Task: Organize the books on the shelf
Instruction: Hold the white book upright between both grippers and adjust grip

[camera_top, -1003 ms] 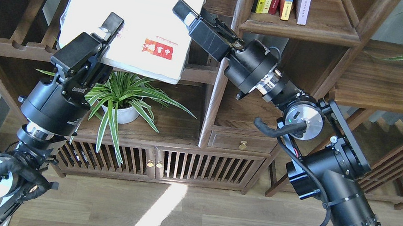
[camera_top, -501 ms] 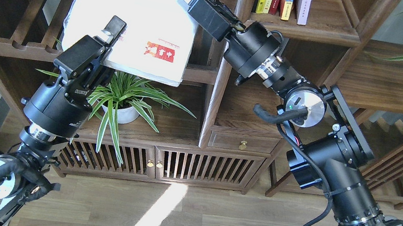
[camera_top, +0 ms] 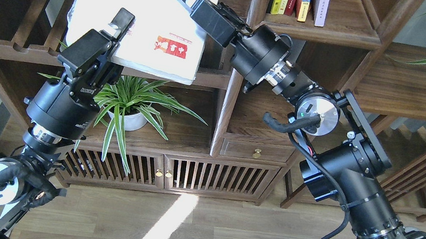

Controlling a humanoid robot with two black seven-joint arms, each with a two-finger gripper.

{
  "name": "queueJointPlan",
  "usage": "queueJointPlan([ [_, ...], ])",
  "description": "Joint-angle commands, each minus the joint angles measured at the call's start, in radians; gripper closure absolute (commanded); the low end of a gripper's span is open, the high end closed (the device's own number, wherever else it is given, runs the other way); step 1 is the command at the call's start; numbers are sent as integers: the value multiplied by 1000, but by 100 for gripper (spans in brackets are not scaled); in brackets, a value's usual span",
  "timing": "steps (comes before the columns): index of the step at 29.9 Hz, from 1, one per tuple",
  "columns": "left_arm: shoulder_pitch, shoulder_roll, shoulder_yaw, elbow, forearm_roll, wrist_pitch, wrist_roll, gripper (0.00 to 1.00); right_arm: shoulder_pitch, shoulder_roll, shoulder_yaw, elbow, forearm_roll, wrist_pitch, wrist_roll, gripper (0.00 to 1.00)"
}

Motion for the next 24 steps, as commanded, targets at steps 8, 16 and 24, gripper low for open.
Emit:
queueJointPlan([
  [8, 1, 3, -4, 8, 0, 0, 0, 100, 16, 0, -11, 0, 79, 9, 2, 20],
  [16, -1, 6, -11, 8, -3, 0, -3, 100, 10, 0, -20, 11, 190, 57, 0, 42],
  [24, -1, 8, -11, 8, -3, 0, -4, 100, 6, 0, -51, 24, 226, 60, -1, 43],
])
